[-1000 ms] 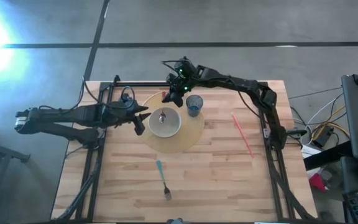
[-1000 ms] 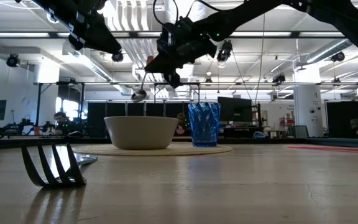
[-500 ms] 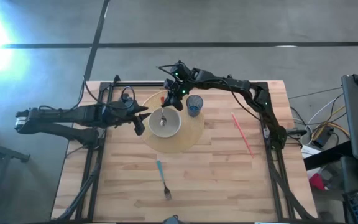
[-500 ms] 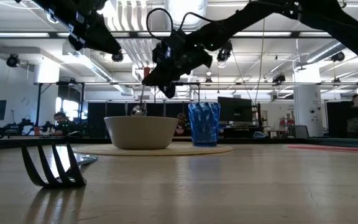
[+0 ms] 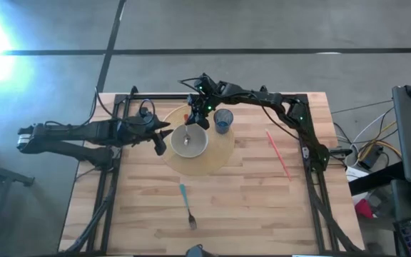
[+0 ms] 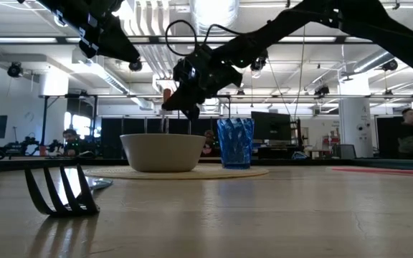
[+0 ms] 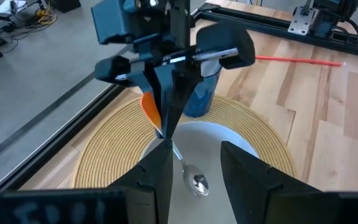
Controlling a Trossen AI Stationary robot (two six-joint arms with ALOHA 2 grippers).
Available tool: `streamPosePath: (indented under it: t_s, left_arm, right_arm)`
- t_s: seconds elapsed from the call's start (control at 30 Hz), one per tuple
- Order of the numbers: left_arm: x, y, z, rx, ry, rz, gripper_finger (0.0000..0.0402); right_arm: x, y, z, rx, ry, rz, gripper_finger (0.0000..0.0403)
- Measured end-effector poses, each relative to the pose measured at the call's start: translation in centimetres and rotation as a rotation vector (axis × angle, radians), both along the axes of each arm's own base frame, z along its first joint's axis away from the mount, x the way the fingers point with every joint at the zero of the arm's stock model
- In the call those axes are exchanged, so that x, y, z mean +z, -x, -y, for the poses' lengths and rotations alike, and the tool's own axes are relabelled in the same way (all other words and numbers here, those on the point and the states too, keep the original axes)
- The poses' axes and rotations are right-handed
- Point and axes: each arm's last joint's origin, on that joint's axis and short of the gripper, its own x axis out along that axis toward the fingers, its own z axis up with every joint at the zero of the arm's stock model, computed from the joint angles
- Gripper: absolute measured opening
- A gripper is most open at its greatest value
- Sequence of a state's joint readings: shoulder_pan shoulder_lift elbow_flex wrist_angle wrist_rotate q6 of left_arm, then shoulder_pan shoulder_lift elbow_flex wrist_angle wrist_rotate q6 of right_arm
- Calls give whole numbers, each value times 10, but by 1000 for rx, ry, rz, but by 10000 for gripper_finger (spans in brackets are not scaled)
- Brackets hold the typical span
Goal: Pick & Place Utensil
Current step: Put the orange spoon into the gray bowl
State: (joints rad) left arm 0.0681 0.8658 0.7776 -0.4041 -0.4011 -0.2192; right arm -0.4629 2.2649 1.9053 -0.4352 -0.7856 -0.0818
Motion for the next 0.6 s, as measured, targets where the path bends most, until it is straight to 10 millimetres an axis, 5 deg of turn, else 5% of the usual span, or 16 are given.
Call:
streamPosePath:
  t_s: [0.6]
  left_arm:
    - [0,0,0,0,1,-1,126]
  right_arm:
    - [-21,6,36,-91,-123,-5,8]
